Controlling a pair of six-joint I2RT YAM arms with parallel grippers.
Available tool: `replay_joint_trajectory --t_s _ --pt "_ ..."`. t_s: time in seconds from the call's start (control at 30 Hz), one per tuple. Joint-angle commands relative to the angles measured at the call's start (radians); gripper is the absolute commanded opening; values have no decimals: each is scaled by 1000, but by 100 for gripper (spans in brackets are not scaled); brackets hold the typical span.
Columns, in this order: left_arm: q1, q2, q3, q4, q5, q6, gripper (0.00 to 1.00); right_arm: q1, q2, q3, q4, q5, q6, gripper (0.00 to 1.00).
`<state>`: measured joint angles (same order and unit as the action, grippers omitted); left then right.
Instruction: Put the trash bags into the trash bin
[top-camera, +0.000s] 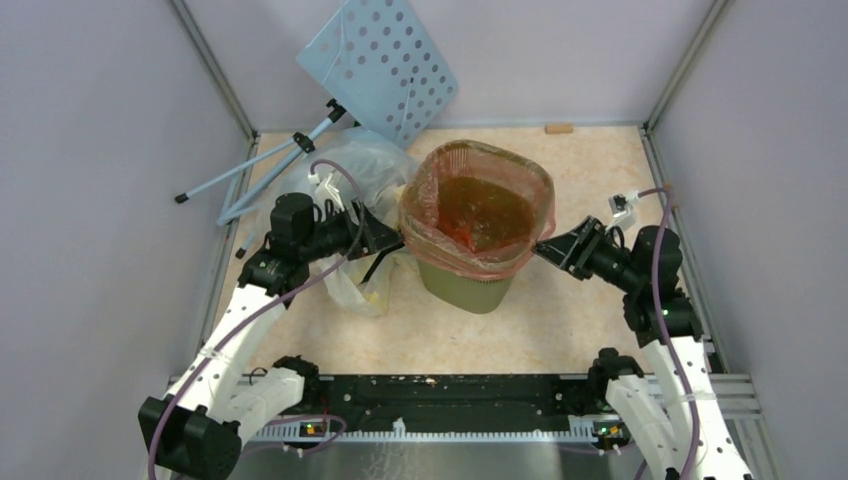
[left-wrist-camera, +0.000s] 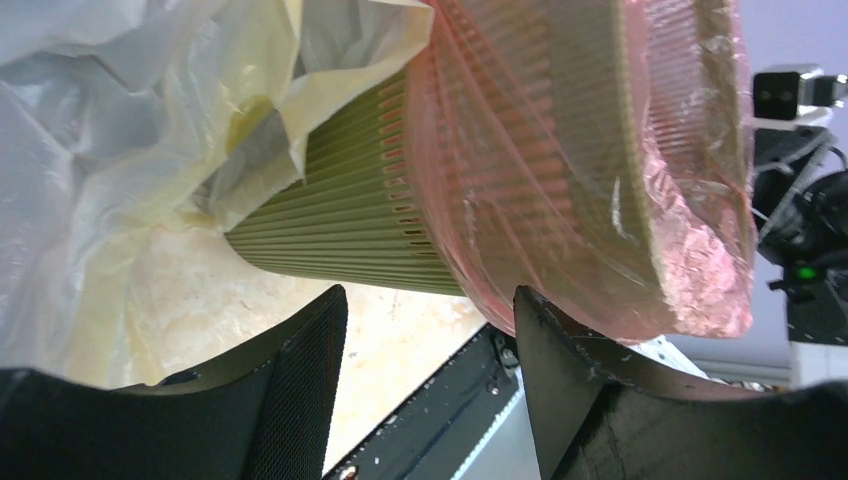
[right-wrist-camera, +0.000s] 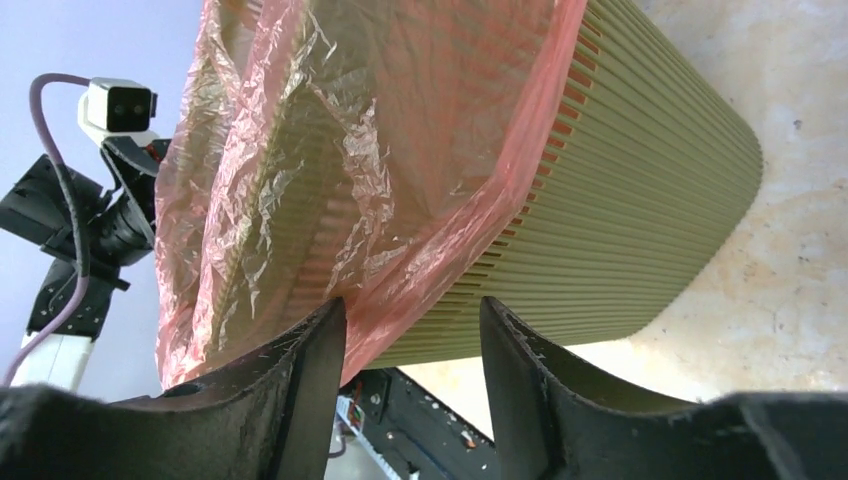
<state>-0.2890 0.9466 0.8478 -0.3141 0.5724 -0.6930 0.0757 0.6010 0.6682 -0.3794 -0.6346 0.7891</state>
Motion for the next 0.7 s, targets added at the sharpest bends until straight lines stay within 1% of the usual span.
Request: replay_joint_trajectory --t_s 0.0,0.07,0.13,0.37,0.5,0.67 --pt "5 -3 -15 76 87 -40 68 4 23 -22 115 -42 38 47" --pt "5 5 -17 77 105 -48 68 4 35 -40 129 -46 38 42" --pt "6 15 -28 93 120 -54 67 4 39 -65 142 -46 37 39" --pt "5 52 -81 168 144 -79 65 4 60 -138 178 -43 38 37" --pt "5 77 -102 189 117 -61 63 4 67 -168 200 -37 38 37" --pt "5 96 -111 192 75 -23 63 4 89 -179 186 -18 10 38"
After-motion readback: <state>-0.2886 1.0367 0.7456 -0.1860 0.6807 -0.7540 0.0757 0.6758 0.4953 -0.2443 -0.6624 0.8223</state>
